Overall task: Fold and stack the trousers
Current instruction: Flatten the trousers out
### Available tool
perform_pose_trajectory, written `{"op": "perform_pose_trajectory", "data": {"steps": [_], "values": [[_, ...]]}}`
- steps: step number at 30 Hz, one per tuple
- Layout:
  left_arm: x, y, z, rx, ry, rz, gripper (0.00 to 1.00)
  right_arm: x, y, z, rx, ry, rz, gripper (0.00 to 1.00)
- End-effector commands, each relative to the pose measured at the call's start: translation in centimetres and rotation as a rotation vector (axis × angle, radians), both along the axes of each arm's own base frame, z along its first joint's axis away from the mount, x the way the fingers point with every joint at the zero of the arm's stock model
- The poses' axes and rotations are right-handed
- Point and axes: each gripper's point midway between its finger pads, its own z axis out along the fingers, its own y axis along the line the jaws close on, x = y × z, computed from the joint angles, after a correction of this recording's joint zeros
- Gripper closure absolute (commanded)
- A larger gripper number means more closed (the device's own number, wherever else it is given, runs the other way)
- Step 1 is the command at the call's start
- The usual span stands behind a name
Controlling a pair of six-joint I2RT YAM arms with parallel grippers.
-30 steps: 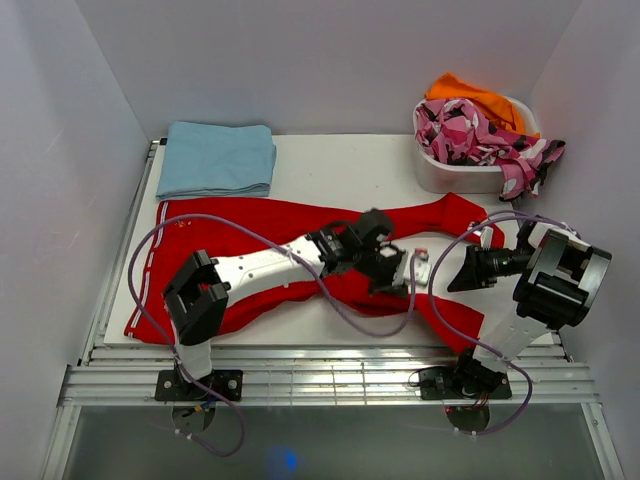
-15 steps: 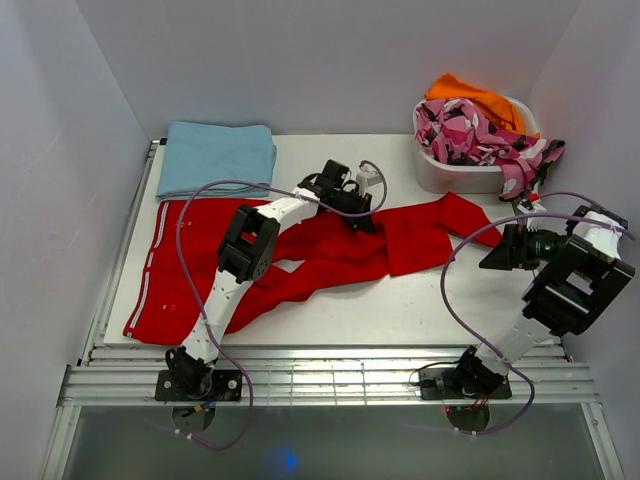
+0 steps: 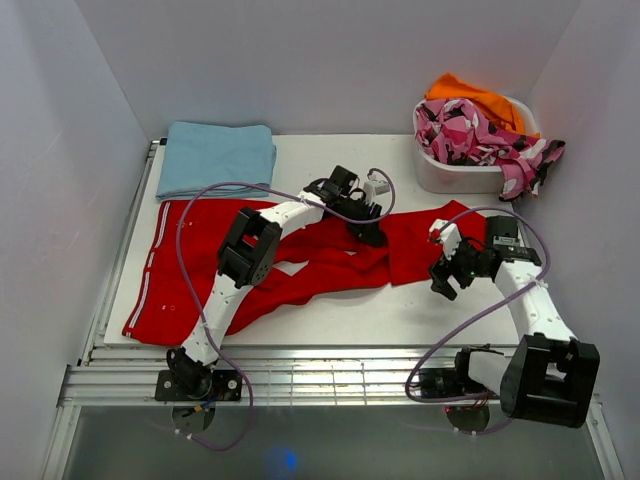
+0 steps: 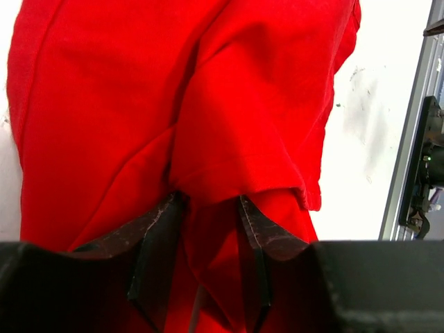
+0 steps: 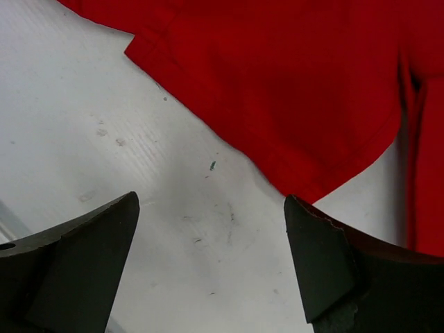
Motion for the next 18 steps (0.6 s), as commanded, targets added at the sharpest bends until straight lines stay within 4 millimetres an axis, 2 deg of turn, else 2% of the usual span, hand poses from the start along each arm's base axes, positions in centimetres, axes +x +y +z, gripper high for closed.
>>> {"op": "perform_pose_trajectory", "data": {"steps": [1, 6, 8, 11, 13, 14, 15, 17, 18], "values": [[-1.4, 0.8, 3.5, -0.025, 0.017, -0.024, 0.52, 4.4, -0.9, 0.3, -0.188, -0.273, 0.118, 0.1], [-1.7, 0.8, 3.3, -0.029, 0.029, -0.03, 0.51, 5.5, 0.5, -1.1, -0.107, -0.166, 0.17, 0.1], [-1.7, 0.7, 3.4, -0.033, 0.028, -0.031, 0.51, 6.3, 1.5, -2.2, -0.068, -0.112, 0.165, 0.09], [-1.5, 0.8, 3.4, -0.029, 0.021, -0.03, 0.51, 6.5, 2.4, -4.5, -0.062, -0.039, 0.165, 0.07], [-1.6, 0.9, 3.4, -0.025, 0.02, -0.031, 0.51, 6.3, 3.2, -5.9, -0.098, -0.012, 0.197, 0.0], [-1.5, 1.0, 3.6, -0.026, 0.018, -0.029, 0.51, 6.0, 3.2, -6.4, -0.112, -0.005, 0.211, 0.09], [-1.4, 1.0, 3.9, -0.029, 0.015, -0.032, 0.51, 5.7, 2.9, -7.1, -0.143, -0.001, 0.211, 0.28], [-0.9, 1.2, 4.9, -0.035, 0.004, -0.028, 0.51, 4.8, 2.4, -7.8, -0.178, 0.001, 0.222, 0.45], [-0.6, 1.4, 5.6, -0.04, -0.006, -0.024, 0.5, 4.7, 2.2, -7.8, -0.192, -0.002, 0.221, 0.66]]}}
